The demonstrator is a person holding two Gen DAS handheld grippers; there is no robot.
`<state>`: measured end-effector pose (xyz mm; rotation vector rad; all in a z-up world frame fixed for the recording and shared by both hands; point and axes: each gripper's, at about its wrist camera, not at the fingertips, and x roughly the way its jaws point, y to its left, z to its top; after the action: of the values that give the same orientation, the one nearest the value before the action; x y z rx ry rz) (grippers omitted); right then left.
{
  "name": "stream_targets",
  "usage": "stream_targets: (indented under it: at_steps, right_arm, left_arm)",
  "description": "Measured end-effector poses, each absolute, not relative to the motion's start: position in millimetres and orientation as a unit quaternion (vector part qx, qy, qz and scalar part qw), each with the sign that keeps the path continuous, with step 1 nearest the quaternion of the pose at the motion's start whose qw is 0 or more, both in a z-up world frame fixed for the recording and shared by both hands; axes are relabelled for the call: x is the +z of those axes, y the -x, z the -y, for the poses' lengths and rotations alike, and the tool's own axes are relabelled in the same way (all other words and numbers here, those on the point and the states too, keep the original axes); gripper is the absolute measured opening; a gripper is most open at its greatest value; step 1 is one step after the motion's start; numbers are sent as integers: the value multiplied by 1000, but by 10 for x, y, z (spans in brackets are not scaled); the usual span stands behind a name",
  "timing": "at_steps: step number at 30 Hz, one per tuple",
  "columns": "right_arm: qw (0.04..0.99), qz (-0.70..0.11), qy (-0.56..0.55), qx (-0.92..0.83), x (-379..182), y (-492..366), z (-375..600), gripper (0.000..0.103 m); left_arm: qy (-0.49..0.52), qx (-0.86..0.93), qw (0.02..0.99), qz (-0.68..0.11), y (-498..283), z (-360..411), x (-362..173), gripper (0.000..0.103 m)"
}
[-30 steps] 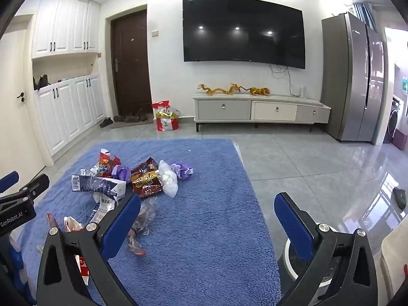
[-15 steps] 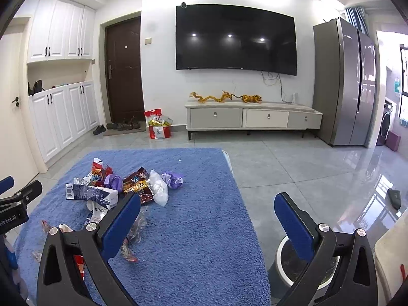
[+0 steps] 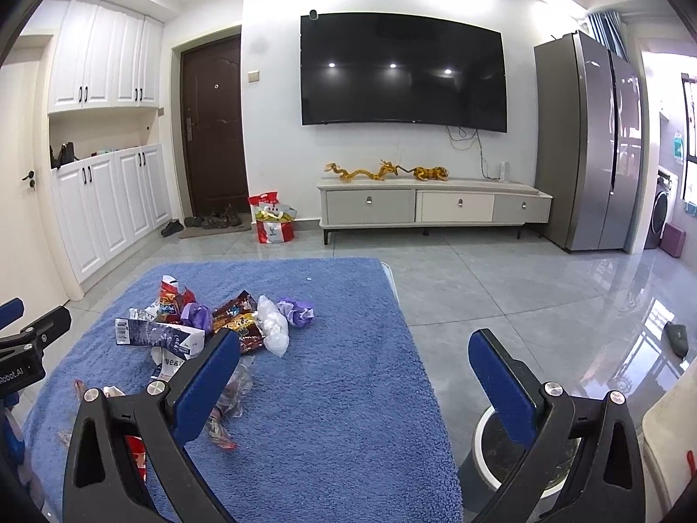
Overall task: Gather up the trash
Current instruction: 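Move both grippers toward the pile of wrappers on the blue rug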
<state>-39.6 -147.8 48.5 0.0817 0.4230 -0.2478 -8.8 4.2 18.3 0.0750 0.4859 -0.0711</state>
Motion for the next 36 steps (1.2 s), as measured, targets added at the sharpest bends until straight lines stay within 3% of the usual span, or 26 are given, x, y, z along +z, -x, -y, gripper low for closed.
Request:
stream_targets:
  at_steps: [36]
  right_arm:
    - [961,-219,-45,-163,506,895,1664,103]
  left_arm:
    - [-49,-98,976,-191,591,332,361,103]
